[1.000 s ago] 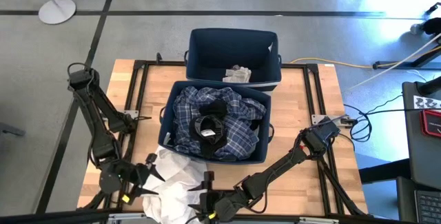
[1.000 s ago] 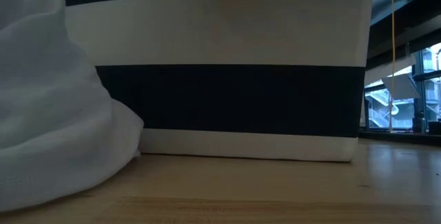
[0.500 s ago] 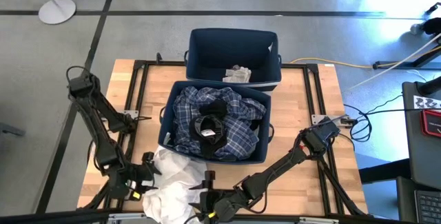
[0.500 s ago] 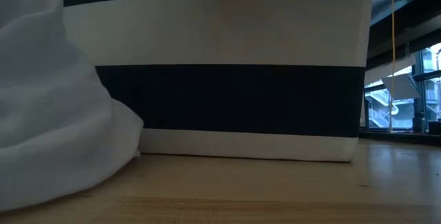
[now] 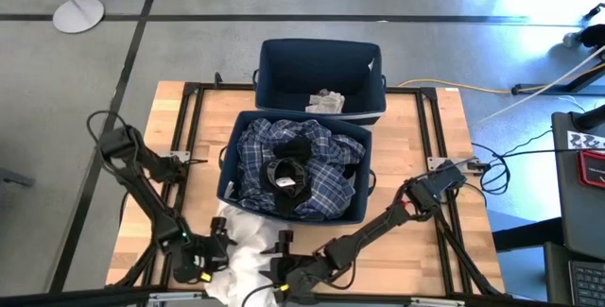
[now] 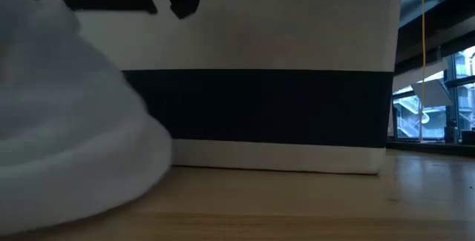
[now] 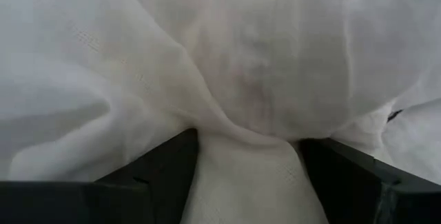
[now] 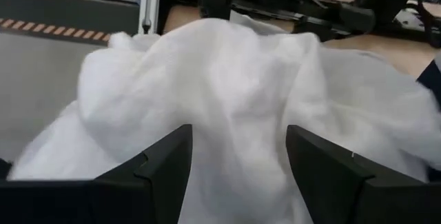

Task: Sort clothes
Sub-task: Put the white polo shirt into the top blue laundry bin

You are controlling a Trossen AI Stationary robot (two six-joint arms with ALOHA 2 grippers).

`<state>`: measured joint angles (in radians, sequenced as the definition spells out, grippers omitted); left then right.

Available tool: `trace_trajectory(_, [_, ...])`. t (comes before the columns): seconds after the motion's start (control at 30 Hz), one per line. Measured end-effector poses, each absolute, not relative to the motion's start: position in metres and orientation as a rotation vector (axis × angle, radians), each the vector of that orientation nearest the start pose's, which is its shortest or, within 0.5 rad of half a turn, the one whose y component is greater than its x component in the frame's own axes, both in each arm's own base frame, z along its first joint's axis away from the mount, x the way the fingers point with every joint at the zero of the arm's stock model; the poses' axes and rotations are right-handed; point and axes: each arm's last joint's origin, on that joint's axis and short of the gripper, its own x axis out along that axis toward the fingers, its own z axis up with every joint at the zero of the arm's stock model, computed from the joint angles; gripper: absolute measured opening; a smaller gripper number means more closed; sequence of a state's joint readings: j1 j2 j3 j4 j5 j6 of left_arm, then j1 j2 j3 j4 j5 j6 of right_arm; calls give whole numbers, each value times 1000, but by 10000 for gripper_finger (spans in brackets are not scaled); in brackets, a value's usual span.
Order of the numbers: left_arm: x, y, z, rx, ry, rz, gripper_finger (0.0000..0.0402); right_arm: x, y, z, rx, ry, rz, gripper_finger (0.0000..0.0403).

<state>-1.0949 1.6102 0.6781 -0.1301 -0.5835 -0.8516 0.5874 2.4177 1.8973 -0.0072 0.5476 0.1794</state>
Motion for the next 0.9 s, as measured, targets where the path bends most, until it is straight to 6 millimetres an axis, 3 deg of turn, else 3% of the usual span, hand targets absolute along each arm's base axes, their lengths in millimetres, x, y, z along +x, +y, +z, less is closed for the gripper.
trace_trajectory(0.4, [175,-232,137,17,614,-145,251,467,267,154,-123,529,12,237])
trace_trajectory(0.9, [191,-228,146,9,517,-135,251,469,268,156,-89,504,40,237])
